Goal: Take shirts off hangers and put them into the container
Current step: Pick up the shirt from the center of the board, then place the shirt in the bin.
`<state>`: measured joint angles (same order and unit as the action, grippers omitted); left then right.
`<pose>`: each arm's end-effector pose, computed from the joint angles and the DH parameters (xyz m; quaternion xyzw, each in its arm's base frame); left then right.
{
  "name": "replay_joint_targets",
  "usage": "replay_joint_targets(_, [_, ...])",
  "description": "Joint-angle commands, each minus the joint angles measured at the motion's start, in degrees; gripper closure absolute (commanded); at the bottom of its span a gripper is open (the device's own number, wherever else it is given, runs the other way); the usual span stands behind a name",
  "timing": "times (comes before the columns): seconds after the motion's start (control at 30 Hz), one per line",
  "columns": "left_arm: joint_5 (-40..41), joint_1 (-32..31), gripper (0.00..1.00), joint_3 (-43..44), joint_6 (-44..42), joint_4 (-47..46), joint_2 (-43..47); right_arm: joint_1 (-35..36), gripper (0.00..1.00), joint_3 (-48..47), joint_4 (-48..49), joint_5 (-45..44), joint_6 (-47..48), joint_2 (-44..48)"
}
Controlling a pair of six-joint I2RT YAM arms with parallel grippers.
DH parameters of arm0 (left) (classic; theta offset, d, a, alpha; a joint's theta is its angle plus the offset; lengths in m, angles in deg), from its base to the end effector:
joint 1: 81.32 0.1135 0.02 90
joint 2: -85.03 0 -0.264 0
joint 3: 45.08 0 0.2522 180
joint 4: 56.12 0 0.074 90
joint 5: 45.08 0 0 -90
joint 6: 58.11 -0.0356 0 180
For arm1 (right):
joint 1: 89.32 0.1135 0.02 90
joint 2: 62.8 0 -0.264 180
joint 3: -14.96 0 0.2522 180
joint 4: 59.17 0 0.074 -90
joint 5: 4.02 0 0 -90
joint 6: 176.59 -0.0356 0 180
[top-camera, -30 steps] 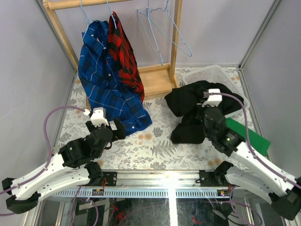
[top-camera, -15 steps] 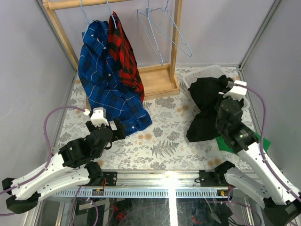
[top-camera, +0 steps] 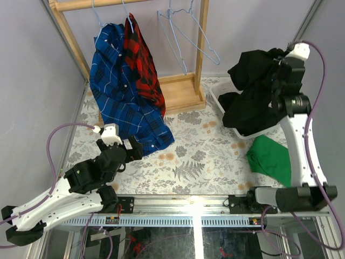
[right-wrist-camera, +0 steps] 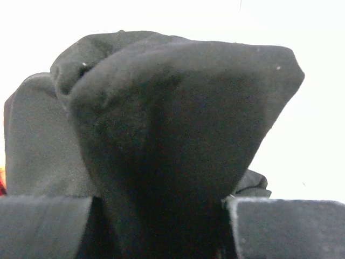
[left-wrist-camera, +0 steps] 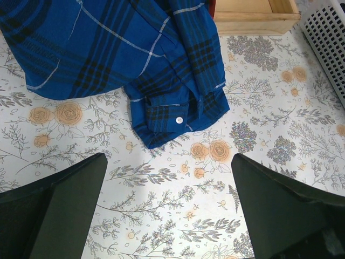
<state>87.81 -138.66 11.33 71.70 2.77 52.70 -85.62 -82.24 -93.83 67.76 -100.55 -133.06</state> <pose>0.0794 -0.0790 0.3005 -0.0417 0.8411 -0.1089 0.5282 0.2627 0.0058 0.4618 0.1702 0.7313 -0.0181 0.6602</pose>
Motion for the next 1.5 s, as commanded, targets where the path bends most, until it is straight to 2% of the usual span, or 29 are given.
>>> replay_joint_targets(0.0, [1.29, -0.07, 0.0, 0.76, 0.18, 0.28, 0.28, -2.87, 1.0, -11.54, -1.21, 5.96, 1.14, -7.21])
replay_joint_targets(0.1, [1.34, -0.14, 0.0, 0.76, 0.18, 0.26, 0.19, -4.4, 1.0, -13.69, -0.53, 8.29, 2.49, -11.1])
replay_joint_targets(0.23, [1.32, -0.1, 0.0, 0.77, 0.21, 0.27, -0.07, -5.19, 1.0, -16.37, -5.11, 9.88, 3.78, -17.62])
replay_joint_targets(0.37, [1.27, -0.11, 0.0, 0.75, 0.27, 0.23, -0.26, -5.43, 0.99, -11.44, -2.43, 6.29, 4.24, -20.63])
replay_joint_targets(0.47, [1.24, -0.14, 0.0, 0.72, 0.27, 0.24, -0.43, -5.81, 0.99, -6.95, -1.39, 7.29, 4.09, -23.97])
replay_joint_targets(0.63, [1.24, -0.12, 0.0, 0.7, 0.24, 0.26, -0.55, -6.08, 0.99, -5.16, -2.4, 9.05, 4.12, -32.3])
replay_joint_targets(0.83, [1.25, -0.09, 0.0, 0.77, 0.27, 0.23, -0.62, -6.08, 0.97, -8.81, -5.05, 10.04, 5.37, -42.18])
replay_joint_targets(0.93, [1.32, -0.1, 0.0, 0.78, 0.22, 0.28, -0.7, -6.08, 0.97, -13.22, -8.36, 7.14, 4.77, -46.15])
replay_joint_targets(1.07, [1.31, -0.13, 0.0, 0.79, 0.27, 0.24, -0.71, -6.08, 0.97, -15.93, -7.96, 7.5, 5.19, -44.44])
replay_joint_targets(1.27, [1.42, -0.14, 0.0, 0.8, 0.32, 0.24, -0.97, -6.13, 0.95, -19.74, -4.44, 1.42, 7.58, -42.74])
replay_joint_targets(1.4, [1.31, -0.14, 0.0, 0.84, 0.27, 0.23, -1.21, -6.08, 0.92, -20.97, -5.95, 11.79, 12.98, -49.09])
replay_joint_targets(1.47, [1.17, -0.14, 0.0, 0.91, 0.27, 0.23, -1.32, -6.08, 0.91, -24.28, -10.82, 11.53, 13.48, -55.24])
